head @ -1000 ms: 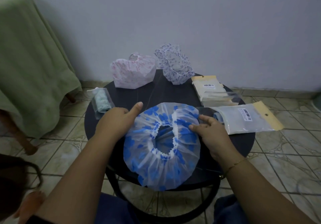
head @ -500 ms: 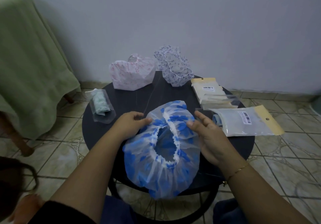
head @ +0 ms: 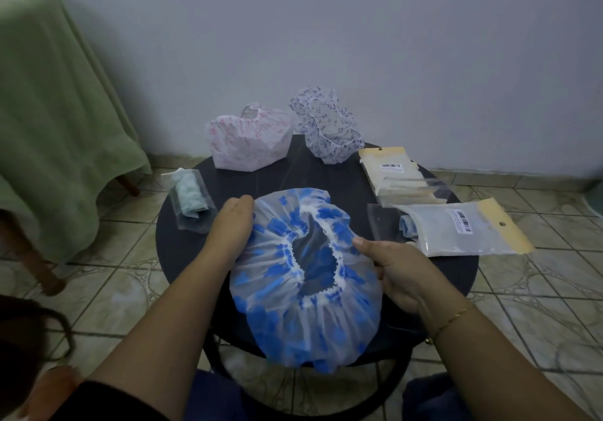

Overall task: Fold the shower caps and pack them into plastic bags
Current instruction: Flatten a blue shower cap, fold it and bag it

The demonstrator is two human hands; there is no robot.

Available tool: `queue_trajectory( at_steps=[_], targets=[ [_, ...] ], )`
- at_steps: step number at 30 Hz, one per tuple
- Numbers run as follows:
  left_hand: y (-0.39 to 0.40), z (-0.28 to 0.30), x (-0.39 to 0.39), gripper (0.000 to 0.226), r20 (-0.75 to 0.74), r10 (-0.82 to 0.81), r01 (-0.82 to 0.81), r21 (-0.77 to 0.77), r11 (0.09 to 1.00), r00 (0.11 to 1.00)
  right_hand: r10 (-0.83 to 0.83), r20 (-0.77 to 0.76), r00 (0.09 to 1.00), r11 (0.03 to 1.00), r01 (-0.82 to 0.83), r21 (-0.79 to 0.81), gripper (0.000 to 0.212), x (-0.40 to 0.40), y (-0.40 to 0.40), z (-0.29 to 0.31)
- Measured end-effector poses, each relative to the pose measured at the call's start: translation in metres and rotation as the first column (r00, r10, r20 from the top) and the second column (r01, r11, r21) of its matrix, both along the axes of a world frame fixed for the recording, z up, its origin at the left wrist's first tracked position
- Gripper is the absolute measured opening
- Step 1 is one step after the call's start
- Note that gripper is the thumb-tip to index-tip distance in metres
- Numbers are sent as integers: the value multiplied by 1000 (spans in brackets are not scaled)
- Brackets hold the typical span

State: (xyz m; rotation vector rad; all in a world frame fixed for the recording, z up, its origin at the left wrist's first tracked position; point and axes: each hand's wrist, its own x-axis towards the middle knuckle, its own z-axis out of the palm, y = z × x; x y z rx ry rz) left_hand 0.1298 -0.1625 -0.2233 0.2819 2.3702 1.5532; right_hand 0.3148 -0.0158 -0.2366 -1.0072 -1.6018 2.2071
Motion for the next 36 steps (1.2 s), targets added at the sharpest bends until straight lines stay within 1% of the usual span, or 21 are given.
queue_trajectory(
  at_steps=[2, 4, 6, 7, 9, 10, 11, 12, 14, 16, 18, 19, 21, 23, 25, 26, 27, 29, 31, 34, 36],
  targets=[
    [-2, -3, 3, 40, -64, -61, 63, 36, 997, 996, -50, 11, 999, 998, 50, 25, 33, 0, 0, 0],
    [-4, -8, 2, 42, -129, -82, 88, 40, 995, 988, -96, 18, 995, 995, 95, 43, 29, 0, 1, -1],
    [-8, -12, -3, 41, -183, -61, 53, -45, 998, 981, -167, 25, 986, 982, 164, 98, 28, 1, 5, -2],
    [-10, -14, -7, 42, -218, -50, 26, -114, 993, 975, -211, 35, 977, 965, 202, 167, 29, 2, 9, -3],
    [-15, -17, -14, 44, -265, -46, -19, -239, 971, 963, -292, 82, 953, 879, 234, 416, 34, 6, 17, 0],
    [-17, -18, -17, 45, -269, -48, -31, -282, 959, 962, -324, 118, 939, 812, 212, 543, 37, 9, 20, 4],
    [-19, -19, -19, 45, -265, -52, -36, -316, 948, 963, -351, 148, 924, 751, 183, 634, 40, 12, 24, 7],
    [-20, -20, -20, 44, -263, -63, -31, -341, 939, 963, -369, 162, 915, 709, 164, 686, 44, 15, 27, 9],
    [-21, -20, -21, 42, -250, -95, -6, -378, 926, 963, -384, 173, 907, 666, 142, 733, 46, 18, 31, 8],
    [-21, -21, -19, 34, -230, -148, 40, -417, 908, 962, -365, 182, 913, 650, 110, 752, 40, 18, 32, 7],
    [-22, -23, -19, 15, -214, -213, 110, -410, 905, 953, -312, 187, 931, 659, 70, 749, 30, 17, 30, 8],
    [-24, -23, -17, 23, -214, -267, 166, -398, 902, 940, -280, 185, 942, 676, 57, 734, 24, 17, 29, 10],
    [-24, -20, -13, 48, -195, -369, 292, -335, 896, 908, -225, 177, 958, 728, 44, 684, 16, 17, 26, 14],
    [-21, -13, -6, 52, -139, -402, 367, -223, 903, 905, -198, 173, 965, 777, 47, 628, 22, 15, 24, 14],
    [-18, -9, -1, 41, -104, -375, 359, -143, 922, 921, -192, 150, 970, 811, 71, 581, 39, 14, 21, 14],
    [-17, -7, 1, 35, -117, -349, 332, -148, 932, 930, -178, 146, 973, 815, 63, 576, 47, 14, 19, 14],
    [-17, -6, 2, 31, -146, -327, 302, -170, 938, 934, -154, 152, 976, 810, 37, 585, 51, 13, 17, 14],
    [-16, -5, 5, 30, -187, -319, 287, -179, 941, 929, -104, 162, 981, 802, -14, 598, 47, 13, 13, 13],
    [-14, -4, 8, 31, -190, -329, 295, -184, 937, 925, -76, 137, 988, 801, -21, 599, 36, 13, 12, 12],
    [-13, -4, 8, 36, -179, -316, 274, -224, 935, 932, -81, 96, 992, 812, 10, 584, 15, 14, 11, 12],
    [-14, -2, 6, 39, -162, -281, 245, -210, 947, 946, -120, 74, 990, 818, 57, 572, 12, 14, 13, 13]
  ],
)
